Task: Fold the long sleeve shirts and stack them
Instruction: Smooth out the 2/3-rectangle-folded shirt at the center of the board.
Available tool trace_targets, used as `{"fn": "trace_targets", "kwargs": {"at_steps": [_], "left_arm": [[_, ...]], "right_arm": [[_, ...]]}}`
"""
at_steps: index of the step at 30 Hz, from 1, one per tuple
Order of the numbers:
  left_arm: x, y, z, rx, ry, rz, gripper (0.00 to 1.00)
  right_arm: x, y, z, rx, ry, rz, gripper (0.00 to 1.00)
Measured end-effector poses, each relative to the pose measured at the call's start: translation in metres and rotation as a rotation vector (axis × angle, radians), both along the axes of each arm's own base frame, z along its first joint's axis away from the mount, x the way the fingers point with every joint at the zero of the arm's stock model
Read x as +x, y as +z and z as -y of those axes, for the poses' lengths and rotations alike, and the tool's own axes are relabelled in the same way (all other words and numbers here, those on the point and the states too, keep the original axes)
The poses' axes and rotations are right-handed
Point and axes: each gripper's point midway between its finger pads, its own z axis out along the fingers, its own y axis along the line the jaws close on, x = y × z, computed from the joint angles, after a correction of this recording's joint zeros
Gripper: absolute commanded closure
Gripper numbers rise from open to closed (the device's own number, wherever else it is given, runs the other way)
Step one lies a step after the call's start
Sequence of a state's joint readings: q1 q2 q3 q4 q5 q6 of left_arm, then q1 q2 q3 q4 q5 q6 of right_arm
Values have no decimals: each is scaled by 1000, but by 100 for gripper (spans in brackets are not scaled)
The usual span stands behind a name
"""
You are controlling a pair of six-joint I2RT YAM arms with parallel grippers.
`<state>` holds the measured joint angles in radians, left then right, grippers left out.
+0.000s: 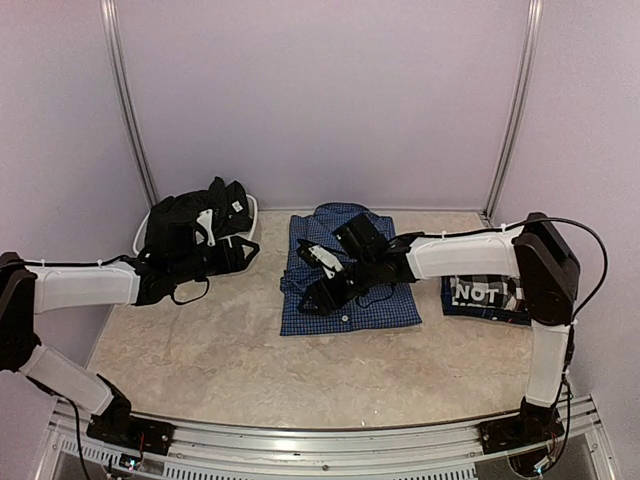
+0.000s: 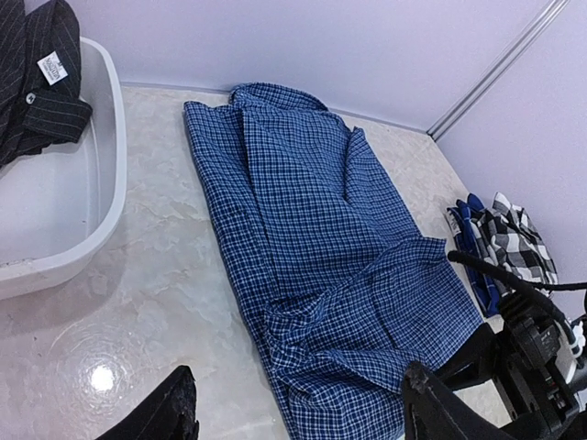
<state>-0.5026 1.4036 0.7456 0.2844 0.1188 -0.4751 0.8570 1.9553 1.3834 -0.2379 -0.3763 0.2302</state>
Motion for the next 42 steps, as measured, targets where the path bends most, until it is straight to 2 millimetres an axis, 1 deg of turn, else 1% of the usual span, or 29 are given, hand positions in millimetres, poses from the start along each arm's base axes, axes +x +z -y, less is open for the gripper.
{"fn": "trace_targets", "kwargs": {"at_steps": [3,7,13,19,23,27,29,32,35,37,39,42], "left_arm": [[0,-3,-2,6,9,-5,28],[0,-3,-3,7,12,-5,27],[1,-5,-5,12,20,-6,27],[0,-7,-6,17,25,-10,26],[-2,-12,-8,23,27,-19,26],[-3,-14,-9,28,30,-22,25],[-4,-15,-10,30,31,-23,24],[-6,-15,-12,32,35,-24,24],[-9,-14,-15,33,40,-20,24],[-12,-14,-16,34,38,-15,24],[-16,-14,-14,32,23,-6,24],[-28,-18,-3,30,-34,9,24]], "right_arm": [[-2,-4,-15,3,25,-6,36],[0,-9,-23,-8,32,-14,36],[9,-16,-28,-33,17,-16,36],[23,-18,-28,-53,-15,-3,36],[37,-20,-18,-78,-57,3,36],[61,-18,-4,-105,-121,28,35],[75,-15,2,-115,-157,52,35],[100,-3,12,-128,-220,101,35],[118,6,22,-138,-271,145,35],[122,5,29,-155,-291,159,34],[120,-4,42,-185,-310,158,34],[102,-19,66,-240,-324,139,33]]}}
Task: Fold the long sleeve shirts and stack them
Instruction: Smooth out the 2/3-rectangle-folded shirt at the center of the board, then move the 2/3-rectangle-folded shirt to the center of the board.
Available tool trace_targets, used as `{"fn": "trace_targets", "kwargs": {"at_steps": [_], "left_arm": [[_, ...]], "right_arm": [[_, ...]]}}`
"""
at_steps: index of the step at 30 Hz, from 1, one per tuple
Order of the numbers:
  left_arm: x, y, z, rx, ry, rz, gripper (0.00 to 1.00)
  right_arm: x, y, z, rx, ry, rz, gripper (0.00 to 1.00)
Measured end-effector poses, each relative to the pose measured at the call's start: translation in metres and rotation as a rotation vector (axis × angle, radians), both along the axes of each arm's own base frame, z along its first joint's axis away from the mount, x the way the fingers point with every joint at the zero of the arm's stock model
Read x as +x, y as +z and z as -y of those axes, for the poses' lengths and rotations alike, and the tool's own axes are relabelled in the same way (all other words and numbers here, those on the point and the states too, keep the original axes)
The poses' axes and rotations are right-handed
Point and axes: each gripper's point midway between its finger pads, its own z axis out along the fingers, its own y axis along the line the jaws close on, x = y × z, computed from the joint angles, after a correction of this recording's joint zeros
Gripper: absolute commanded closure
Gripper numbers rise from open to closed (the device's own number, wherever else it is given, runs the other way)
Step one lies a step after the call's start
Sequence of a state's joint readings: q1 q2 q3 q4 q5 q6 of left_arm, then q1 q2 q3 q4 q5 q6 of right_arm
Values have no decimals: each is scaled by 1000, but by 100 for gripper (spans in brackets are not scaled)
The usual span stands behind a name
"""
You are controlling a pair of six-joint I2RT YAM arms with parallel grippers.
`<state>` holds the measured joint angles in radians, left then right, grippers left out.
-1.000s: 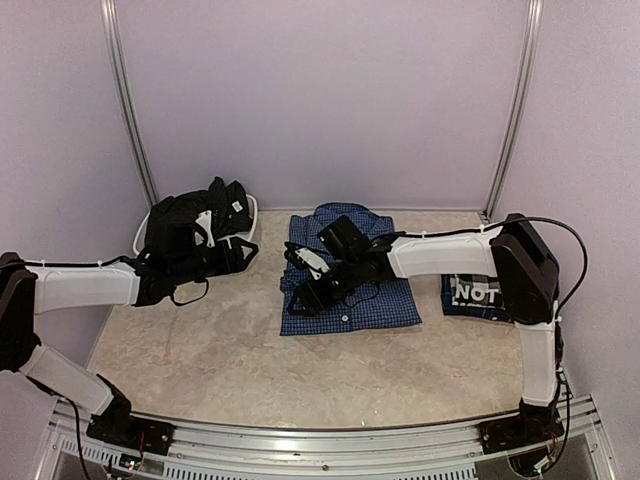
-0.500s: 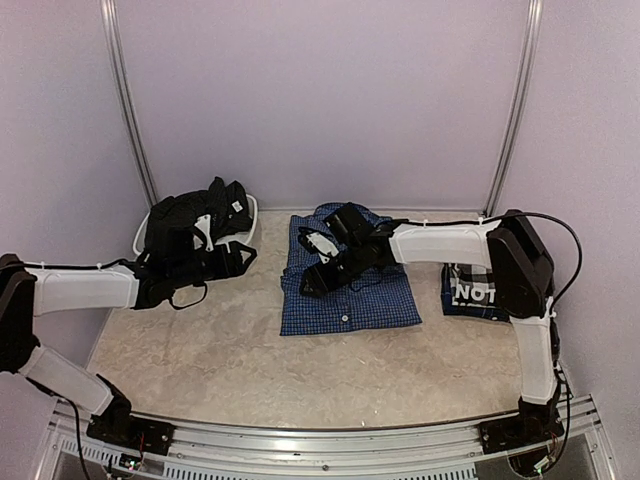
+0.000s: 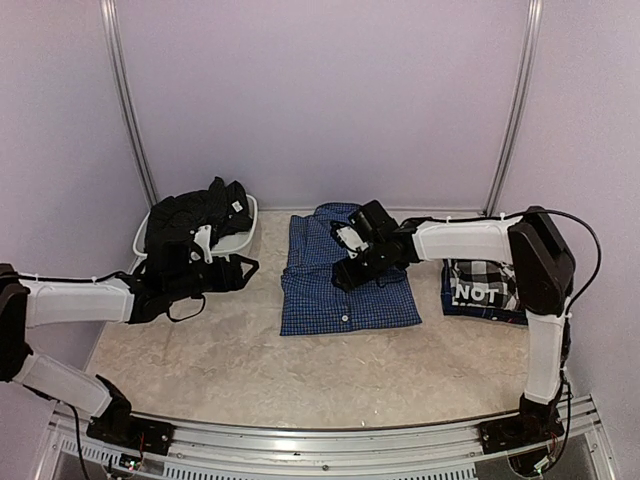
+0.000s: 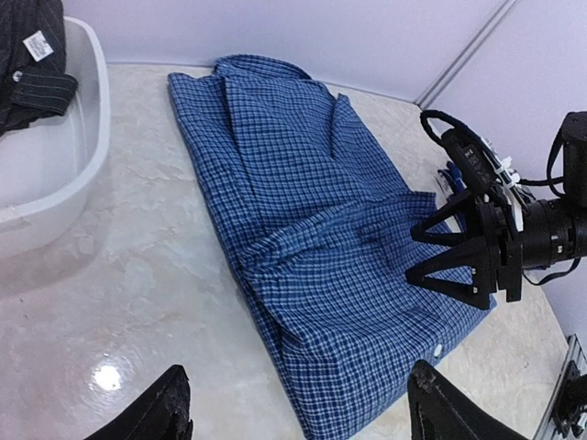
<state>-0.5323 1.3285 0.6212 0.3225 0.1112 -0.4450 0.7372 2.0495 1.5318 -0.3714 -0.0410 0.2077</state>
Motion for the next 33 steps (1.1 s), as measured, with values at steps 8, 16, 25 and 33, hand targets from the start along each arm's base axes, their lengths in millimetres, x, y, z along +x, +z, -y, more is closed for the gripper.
{"fn": "trace_targets", "kwargs": {"at_steps": [8,16,25,33], "left_arm": [[-42,-12,60,-5,-242,17,24],[-44,-42,115,-2,-391,-51,24],[-26,-79,156,-19,-448,-129,24],[-31,-120,153,3,-425,-236,25]], "right_arm": [[-48,5,57,-26,-65,-8,32],[-50,-9,85,-4,-123,-33,32],[-44,-28,93,69,-135,-77,32],[-65,-57,99,97,-125,-127,32]]}}
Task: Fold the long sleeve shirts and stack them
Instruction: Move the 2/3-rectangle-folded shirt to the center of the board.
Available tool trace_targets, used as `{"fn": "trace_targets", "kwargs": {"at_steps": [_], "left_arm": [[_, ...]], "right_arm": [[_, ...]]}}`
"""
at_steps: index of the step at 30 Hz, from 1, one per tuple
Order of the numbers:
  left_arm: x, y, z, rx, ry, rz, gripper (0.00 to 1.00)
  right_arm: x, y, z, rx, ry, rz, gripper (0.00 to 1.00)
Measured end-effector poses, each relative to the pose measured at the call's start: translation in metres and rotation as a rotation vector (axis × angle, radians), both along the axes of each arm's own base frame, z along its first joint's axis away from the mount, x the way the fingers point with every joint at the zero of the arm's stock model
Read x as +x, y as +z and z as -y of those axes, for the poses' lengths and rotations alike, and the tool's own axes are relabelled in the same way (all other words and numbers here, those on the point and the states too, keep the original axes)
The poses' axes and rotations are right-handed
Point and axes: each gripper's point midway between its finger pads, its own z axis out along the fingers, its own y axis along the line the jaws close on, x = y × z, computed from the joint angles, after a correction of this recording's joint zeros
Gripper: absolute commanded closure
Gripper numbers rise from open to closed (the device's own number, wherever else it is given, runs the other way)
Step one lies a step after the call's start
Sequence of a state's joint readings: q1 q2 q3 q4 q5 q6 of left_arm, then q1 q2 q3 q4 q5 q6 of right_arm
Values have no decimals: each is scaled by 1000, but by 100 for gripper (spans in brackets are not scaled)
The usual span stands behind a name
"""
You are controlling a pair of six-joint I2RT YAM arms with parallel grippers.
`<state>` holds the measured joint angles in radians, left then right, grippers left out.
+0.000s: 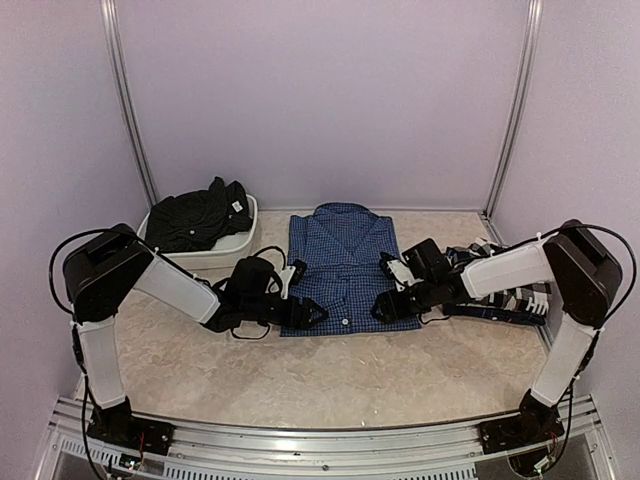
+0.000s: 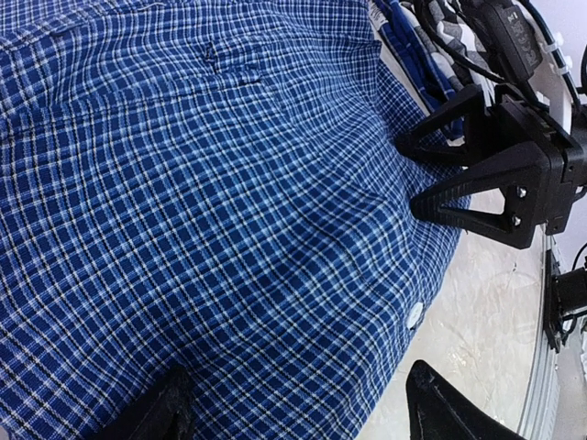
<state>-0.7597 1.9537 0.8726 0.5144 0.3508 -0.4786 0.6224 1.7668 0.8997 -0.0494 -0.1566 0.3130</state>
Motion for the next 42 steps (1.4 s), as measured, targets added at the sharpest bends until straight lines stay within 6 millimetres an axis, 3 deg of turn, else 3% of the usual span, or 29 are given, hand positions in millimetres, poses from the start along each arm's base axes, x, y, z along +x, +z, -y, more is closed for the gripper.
{"fn": "trace_targets", "kwargs": {"at_steps": [5,10,22,27,29,33,42], "left_arm": [[-6,-3,1,-11,17,5,25],[-26,-4,0,7,21,15,25],[-91,-2,-38,162,46,47,20],[-111,28,-33,182,25,173,10],[-109,40,-36,186,44,222,2],[-98,59,-50,213,108,294,1],[-83,118,-81,155,273,393,1]], "right_arm": [[-7,1,1,58,-3,31,32],[-30,1,2,83,1,25,32],[-128,2,-2,43,51,-45,31],[-157,13,2,13,95,-29,28],[-162,22,1,24,108,-8,27],[-168,36,0,34,123,34,25],[-170,16,-1,-128,163,58,27]]}}
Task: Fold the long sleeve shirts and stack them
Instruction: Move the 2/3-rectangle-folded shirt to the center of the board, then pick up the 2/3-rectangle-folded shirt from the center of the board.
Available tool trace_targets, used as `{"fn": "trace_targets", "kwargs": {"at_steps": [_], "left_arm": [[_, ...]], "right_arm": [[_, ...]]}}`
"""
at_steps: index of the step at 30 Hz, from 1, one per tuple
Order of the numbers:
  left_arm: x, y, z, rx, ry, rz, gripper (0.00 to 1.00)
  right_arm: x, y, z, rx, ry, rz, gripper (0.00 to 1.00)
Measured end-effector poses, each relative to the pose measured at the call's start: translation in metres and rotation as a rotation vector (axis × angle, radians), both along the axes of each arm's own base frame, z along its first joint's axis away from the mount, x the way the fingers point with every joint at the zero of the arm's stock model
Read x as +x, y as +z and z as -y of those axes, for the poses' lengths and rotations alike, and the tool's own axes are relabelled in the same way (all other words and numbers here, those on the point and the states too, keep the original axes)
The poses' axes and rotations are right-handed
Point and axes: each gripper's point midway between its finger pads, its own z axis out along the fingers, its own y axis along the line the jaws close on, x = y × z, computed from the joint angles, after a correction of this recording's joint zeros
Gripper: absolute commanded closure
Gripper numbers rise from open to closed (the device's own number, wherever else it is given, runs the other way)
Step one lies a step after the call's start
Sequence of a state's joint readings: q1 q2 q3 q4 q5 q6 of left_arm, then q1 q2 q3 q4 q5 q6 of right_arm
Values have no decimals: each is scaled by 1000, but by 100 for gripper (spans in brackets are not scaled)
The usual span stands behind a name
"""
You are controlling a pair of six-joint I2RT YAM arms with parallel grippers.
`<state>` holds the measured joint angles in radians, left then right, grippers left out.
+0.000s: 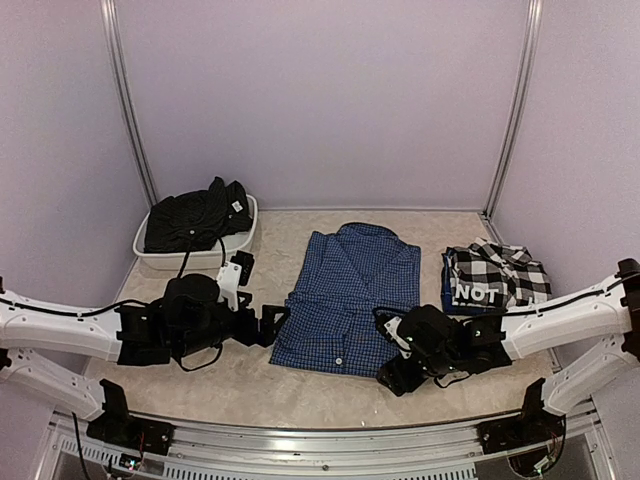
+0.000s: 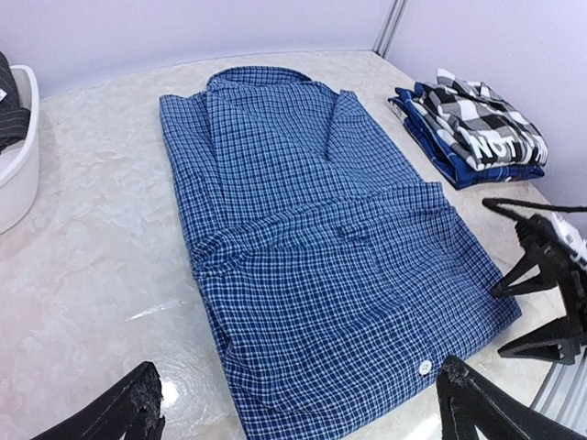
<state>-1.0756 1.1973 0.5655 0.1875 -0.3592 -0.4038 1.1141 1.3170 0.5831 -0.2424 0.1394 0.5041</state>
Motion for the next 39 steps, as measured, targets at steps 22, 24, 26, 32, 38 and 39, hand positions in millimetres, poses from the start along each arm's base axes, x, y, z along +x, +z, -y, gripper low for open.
{"fn": "trace_targets", "kwargs": {"at_steps": [22,24,26,32,38,39], "left_arm": [[19,0,-24,-24,3,-70,1],[18,-1,-23,-16,-11,-69,1],[16,0,-22,-11,-30,-63,1],[4,6,-18,-15,-118,-1,1],[-53,-16,10,63,-363,77,1],[-64,-18,15,76,-406,91,1]], "right_arm": [[3,-28,-34,-226,135,82,93],[3,-29,-33,-234,137,88,100],[3,-28,-33,-234,133,91,100],[-12,-26,-32,-193,163,33,100],[-53,-12,-21,-78,227,-119,100],[-60,-9,-19,-51,235,-148,100]]}}
